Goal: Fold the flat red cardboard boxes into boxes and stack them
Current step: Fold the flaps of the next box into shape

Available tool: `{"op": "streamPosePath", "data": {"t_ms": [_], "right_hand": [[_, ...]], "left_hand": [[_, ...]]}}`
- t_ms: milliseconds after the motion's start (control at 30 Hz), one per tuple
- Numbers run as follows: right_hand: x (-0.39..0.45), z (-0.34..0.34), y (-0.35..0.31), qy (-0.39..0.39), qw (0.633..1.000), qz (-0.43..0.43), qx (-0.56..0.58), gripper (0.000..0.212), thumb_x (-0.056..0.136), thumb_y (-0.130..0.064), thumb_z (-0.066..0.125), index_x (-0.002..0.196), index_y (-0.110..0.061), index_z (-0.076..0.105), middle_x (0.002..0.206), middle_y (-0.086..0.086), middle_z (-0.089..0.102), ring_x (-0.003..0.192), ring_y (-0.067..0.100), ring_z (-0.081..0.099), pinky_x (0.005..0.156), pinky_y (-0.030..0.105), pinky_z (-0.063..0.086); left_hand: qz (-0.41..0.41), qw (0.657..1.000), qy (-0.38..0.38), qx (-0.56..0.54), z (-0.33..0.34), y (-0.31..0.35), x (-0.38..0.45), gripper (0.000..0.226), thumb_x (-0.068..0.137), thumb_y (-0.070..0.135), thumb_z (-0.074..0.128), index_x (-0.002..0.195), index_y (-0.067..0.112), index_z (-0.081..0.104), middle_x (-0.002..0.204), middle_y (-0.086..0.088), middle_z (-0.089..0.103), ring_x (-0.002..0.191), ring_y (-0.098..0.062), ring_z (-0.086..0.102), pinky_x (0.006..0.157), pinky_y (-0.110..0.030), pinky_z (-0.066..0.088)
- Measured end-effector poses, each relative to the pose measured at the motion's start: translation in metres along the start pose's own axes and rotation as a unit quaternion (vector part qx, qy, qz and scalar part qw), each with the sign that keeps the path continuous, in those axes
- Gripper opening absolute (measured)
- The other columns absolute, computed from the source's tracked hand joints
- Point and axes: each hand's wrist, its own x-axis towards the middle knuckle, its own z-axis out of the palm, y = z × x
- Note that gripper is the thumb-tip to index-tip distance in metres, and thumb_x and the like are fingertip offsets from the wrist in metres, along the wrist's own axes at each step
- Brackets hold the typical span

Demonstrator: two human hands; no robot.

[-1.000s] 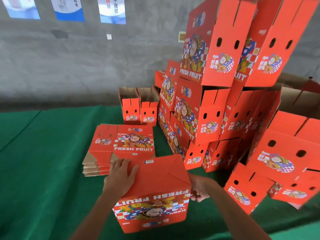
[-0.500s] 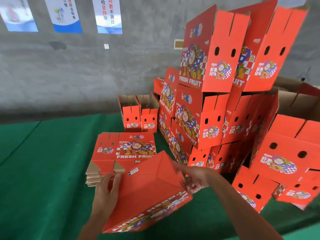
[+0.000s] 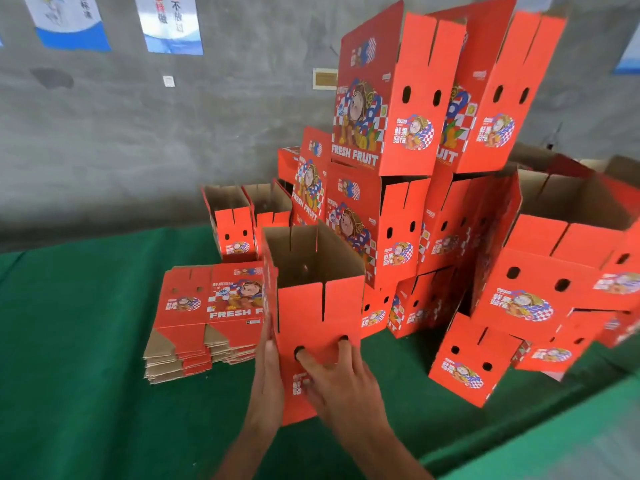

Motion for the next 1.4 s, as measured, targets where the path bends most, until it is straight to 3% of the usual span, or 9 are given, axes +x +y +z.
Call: {"op": "streamPosePath", "data": {"t_ms": [167,267,433,533,733,1033,1167,1267,1400], "right_hand": [[-0.043,-0.022,0.014,0.066,0.997,0.044,0.008,0.057,0.077,-0.047,0.079,0.128,-0.047,0.054,0.1,0.007,0.052,0.086,0.029,0.061,0.063,0.038,0.058],[-0.08,-0.041,0.027,0.107,0.992,0.06,0.01,0.061,0.077,-0.041,0.082,0.13,-0.045,0.053,0.099,0.007,0.047,0.082,0.03,0.056,0.061,0.038,0.054],[-0.129,-0.079,0.056,0.157,0.985,0.077,0.002,0.064,0.08,-0.034,0.08,0.135,-0.044,0.051,0.097,0.006,0.043,0.082,0.029,0.049,0.065,0.037,0.049],[-0.173,-0.109,0.091,0.17,0.981,0.096,-0.012,0.063,0.081,-0.034,0.075,0.138,-0.044,0.05,0.097,0.005,0.041,0.083,0.03,0.048,0.066,0.039,0.049],[-0.261,-0.163,0.154,0.187,0.972,0.144,-0.016,0.066,0.08,-0.035,0.082,0.137,-0.045,0.049,0.096,0.006,0.042,0.08,0.031,0.05,0.063,0.038,0.048],[-0.358,-0.234,0.263,0.208,0.946,0.233,-0.082,0.062,0.083,-0.035,0.082,0.137,-0.044,0.052,0.094,0.007,0.044,0.078,0.032,0.049,0.063,0.038,0.048],[-0.358,-0.256,0.319,0.216,0.934,0.258,-0.119,0.061,0.086,-0.036,0.078,0.139,-0.044,0.049,0.094,0.007,0.042,0.08,0.032,0.047,0.065,0.038,0.047],[-0.347,-0.266,0.364,0.219,0.928,0.271,-0.132,0.058,0.088,-0.038,0.075,0.139,-0.043,0.048,0.093,0.007,0.042,0.081,0.032,0.049,0.067,0.039,0.049],[-0.319,-0.277,0.429,0.212,0.926,0.276,-0.144,0.054,0.09,-0.042,0.068,0.141,-0.042,0.051,0.096,0.008,0.043,0.084,0.033,0.05,0.071,0.04,0.05]], "left_hand": [[-0.027,0.997,-0.021,-0.073,0.042,0.0,-0.027,0.054,0.098,0.064,0.022,0.15,0.056,0.034,0.142,0.009,0.062,0.12,-0.013,0.068,0.081,-0.027,0.062],[-0.078,0.99,-0.023,-0.115,0.074,0.006,-0.05,0.076,0.082,0.073,0.031,0.147,0.036,0.048,0.128,-0.005,0.071,0.102,-0.017,0.075,0.066,-0.026,0.061],[-0.002,0.99,-0.061,-0.124,0.126,0.028,-0.09,0.117,0.069,0.096,0.052,0.154,0.016,0.042,0.142,-0.009,0.062,0.126,-0.026,0.064,0.097,-0.038,0.058],[0.002,0.987,-0.091,-0.13,0.181,0.042,-0.127,0.125,0.06,0.097,0.06,0.152,0.013,0.044,0.133,-0.006,0.069,0.114,-0.019,0.07,0.085,-0.028,0.06],[0.003,0.978,-0.16,-0.135,0.28,0.05,-0.196,0.083,0.089,0.067,0.031,0.145,0.009,0.05,0.115,-0.003,0.077,0.097,-0.015,0.076,0.073,-0.021,0.06],[-0.006,0.965,-0.236,-0.114,0.434,0.059,-0.256,0.086,0.092,0.082,0.03,0.14,0.017,0.06,0.133,-0.005,0.07,0.126,-0.026,0.064,0.109,-0.048,0.049],[0.101,0.96,-0.243,-0.097,0.503,0.071,-0.248,0.047,0.111,0.046,0.019,0.133,0.055,0.059,0.129,0.035,0.063,0.122,0.012,0.057,0.094,-0.004,0.044],[0.149,0.95,-0.256,-0.096,0.551,0.074,-0.229,0.043,0.114,0.027,0.018,0.135,0.047,0.051,0.126,0.047,0.057,0.116,0.024,0.052,0.09,0.004,0.038],[0.119,0.938,-0.307,-0.109,0.616,0.069,-0.176,0.081,0.094,0.076,0.026,0.156,0.025,0.041,0.149,0.015,0.055,0.138,-0.001,0.05,0.117,-0.031,0.04]]}}
